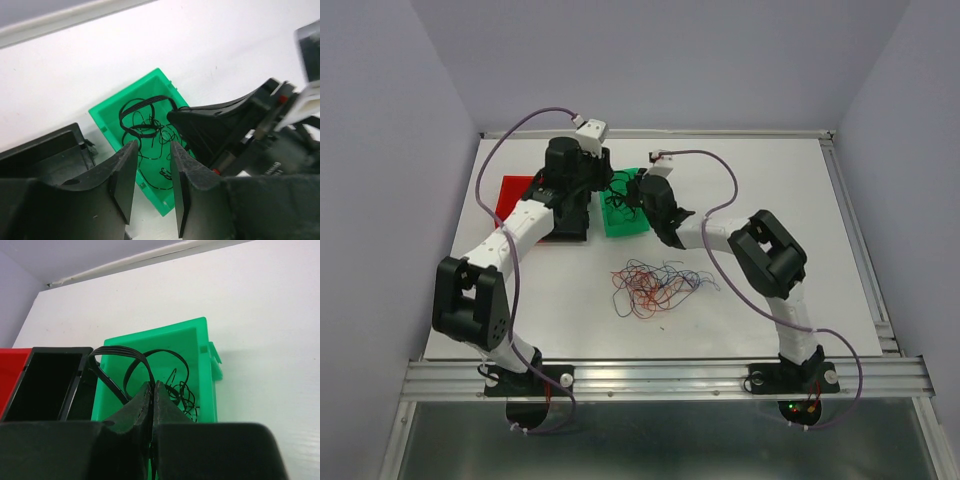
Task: Untangle the cables
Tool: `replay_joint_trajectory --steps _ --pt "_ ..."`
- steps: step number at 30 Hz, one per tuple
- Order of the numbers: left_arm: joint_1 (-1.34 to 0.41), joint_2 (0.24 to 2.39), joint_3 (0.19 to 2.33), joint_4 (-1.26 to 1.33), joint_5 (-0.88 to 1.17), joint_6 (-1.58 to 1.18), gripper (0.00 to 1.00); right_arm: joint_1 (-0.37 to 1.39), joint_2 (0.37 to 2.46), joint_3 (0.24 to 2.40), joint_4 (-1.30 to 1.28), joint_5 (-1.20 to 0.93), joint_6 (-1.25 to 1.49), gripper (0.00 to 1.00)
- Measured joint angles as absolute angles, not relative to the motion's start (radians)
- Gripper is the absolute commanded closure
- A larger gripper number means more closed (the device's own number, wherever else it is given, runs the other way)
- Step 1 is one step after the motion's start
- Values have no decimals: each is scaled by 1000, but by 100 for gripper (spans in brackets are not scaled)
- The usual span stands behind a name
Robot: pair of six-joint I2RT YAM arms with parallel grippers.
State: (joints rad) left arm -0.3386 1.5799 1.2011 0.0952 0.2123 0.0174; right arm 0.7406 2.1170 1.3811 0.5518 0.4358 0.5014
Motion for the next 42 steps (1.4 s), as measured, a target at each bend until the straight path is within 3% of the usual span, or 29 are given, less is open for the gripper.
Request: replay_joint_trajectory --steps 10,16,20,25,30,39,42 --pt "-339 1486 1140 165 171 73 57 741 2292 1554 523 437 491 99" --pt "-348 1506 1138 161 153 101 57 741 2314 1595 497 467 484 91" --pt "-354 1510 1138 160 146 112 57 754 2295 1570 500 500 452 72" --pt "-354 1515 1138 160 129 124 57 780 2241 1528 501 537 397 68" --pt "-354 1517 1138 160 109 131 56 795 2152 1477 518 542 362 57" --pt "-354 1517 1138 157 102 143 56 793 2074 1443 531 540 349 61" --pt "-354 1517 1138 155 105 152 55 793 2091 1447 528 543 343 52"
